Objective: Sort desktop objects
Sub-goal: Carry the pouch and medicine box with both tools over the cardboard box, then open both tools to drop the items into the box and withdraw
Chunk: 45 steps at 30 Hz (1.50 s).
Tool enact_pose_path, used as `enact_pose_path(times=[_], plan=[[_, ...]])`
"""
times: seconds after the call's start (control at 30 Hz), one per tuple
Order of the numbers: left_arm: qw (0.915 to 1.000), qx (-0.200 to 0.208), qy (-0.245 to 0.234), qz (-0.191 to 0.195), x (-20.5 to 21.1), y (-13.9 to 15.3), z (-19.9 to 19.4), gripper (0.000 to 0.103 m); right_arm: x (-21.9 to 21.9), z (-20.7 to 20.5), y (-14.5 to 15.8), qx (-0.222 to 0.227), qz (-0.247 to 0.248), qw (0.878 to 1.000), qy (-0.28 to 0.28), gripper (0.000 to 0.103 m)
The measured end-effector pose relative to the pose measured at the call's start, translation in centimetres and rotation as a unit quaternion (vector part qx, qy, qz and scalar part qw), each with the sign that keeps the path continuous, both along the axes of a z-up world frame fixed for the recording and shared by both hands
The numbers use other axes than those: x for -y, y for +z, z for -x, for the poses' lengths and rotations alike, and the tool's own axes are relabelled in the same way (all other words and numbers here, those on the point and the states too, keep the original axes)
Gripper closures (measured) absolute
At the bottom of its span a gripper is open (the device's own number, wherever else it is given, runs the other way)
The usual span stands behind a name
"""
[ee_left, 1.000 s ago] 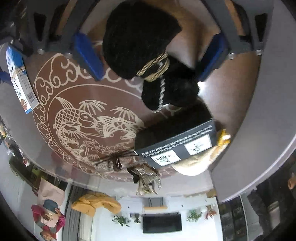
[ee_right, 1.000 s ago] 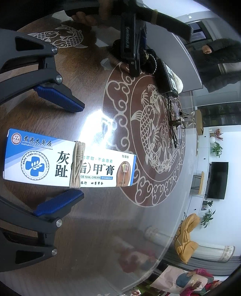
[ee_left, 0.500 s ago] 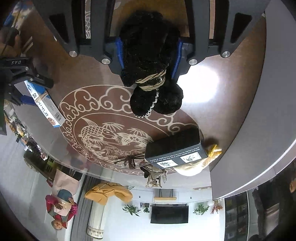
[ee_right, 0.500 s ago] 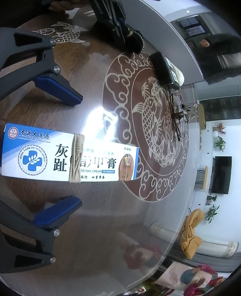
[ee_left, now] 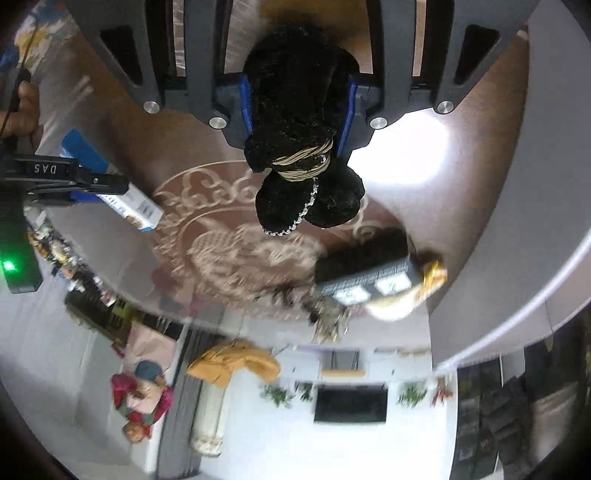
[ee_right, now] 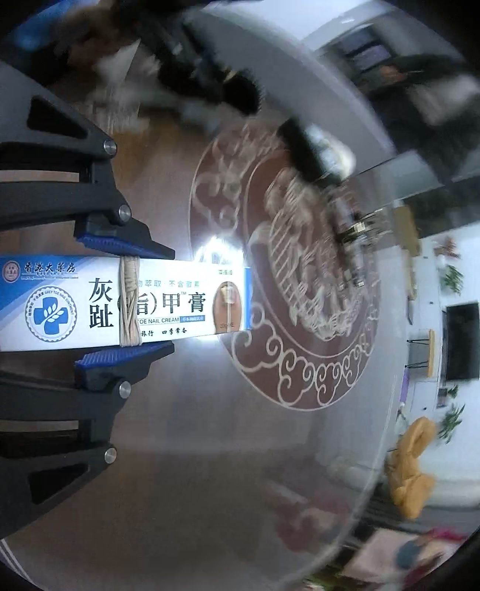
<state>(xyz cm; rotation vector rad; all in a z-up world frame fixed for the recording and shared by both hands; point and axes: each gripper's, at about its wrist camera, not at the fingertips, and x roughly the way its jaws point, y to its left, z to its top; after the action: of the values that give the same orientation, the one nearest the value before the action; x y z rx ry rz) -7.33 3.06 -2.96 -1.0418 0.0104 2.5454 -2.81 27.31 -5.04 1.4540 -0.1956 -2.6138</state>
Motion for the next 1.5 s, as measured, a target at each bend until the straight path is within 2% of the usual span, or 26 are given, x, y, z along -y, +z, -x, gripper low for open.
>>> enact_pose_path(times=[0.1, 0.2, 0.33, 0.43, 0.53, 0.63, 0.73, 0.8, 0.9, 1.0, 1.07, 1.17, 1.27, 1.37, 1.5], plan=[[0.9995, -0.023, 0.008, -0.022, 1.1, 2.2, -2.4, 0.067, 0.1, -1.4, 1.6, -0.022, 0.033, 0.999, -0.004, 0.060], [0.9986, -0.035, 0.022, -0.032, 2.6, 3.9, -3.9, 0.067, 1.3, -1.5, 2.9, -0.037, 0.035, 0.999, 0.010, 0.060], [0.9957, -0.054, 0.056, -0.049, 6.7, 6.9, -5.6, 0.067, 3.5, -0.4, 4.1, -0.039, 0.044, 0.998, 0.039, 0.060], [0.9933, -0.063, 0.082, -0.051, 9.4, 8.4, -6.7, 0.067, 6.0, 0.6, 3.5, -0.027, 0.004, 0.997, 0.074, 0.060], [0.9912, -0.071, 0.096, -0.058, 11.0, 9.1, -8.3, 0.067, 7.5, 1.0, 0.7, 0.001, -0.053, 0.993, 0.103, 0.060], [0.9908, -0.074, 0.100, -0.054, 11.2, 8.9, -9.5, 0.067, 7.5, 1.3, -1.7, 0.035, -0.072, 0.990, 0.115, 0.058], [0.9915, -0.068, 0.096, -0.057, 10.9, 8.3, -10.1, 0.067, 8.0, 1.7, -1.9, 0.038, -0.087, 0.988, 0.124, 0.057], [0.9921, -0.059, 0.091, -0.062, 10.9, 8.2, -10.1, 0.067, 8.3, 2.2, -1.6, 0.046, -0.099, 0.985, 0.130, 0.061], [0.9912, -0.049, 0.094, -0.079, 12.5, 8.6, -10.4, 0.067, 8.5, 1.5, -0.8, 0.051, -0.107, 0.982, 0.145, 0.062], [0.9879, -0.054, 0.120, -0.081, 16.4, 10.4, -9.8, 0.067, 8.7, 1.1, 2.8, 0.021, -0.066, 0.987, 0.146, 0.062], [0.9843, -0.063, 0.150, -0.068, 19.8, 11.8, -8.7, 0.067, 10.4, 1.6, 6.6, -0.022, -0.031, 0.988, 0.152, 0.062], [0.9766, -0.063, 0.199, -0.051, 24.9, 13.0, -6.3, 0.067, 15.7, 3.2, 12.2, -0.085, 0.022, 0.979, 0.183, 0.062], [0.9705, -0.044, 0.235, -0.029, 28.8, 12.8, -3.7, 0.067, 22.3, 5.0, 15.4, -0.112, 0.077, 0.965, 0.225, 0.062], [0.9656, -0.015, 0.259, -0.001, 31.2, 11.4, -1.5, 0.067, 29.0, 6.1, 16.7, -0.124, 0.117, 0.949, 0.267, 0.062], [0.9609, 0.031, 0.275, 0.014, 32.1, 8.2, 0.1, 0.066, 37.6, 7.1, 14.9, -0.082, 0.171, 0.934, 0.304, 0.062]])
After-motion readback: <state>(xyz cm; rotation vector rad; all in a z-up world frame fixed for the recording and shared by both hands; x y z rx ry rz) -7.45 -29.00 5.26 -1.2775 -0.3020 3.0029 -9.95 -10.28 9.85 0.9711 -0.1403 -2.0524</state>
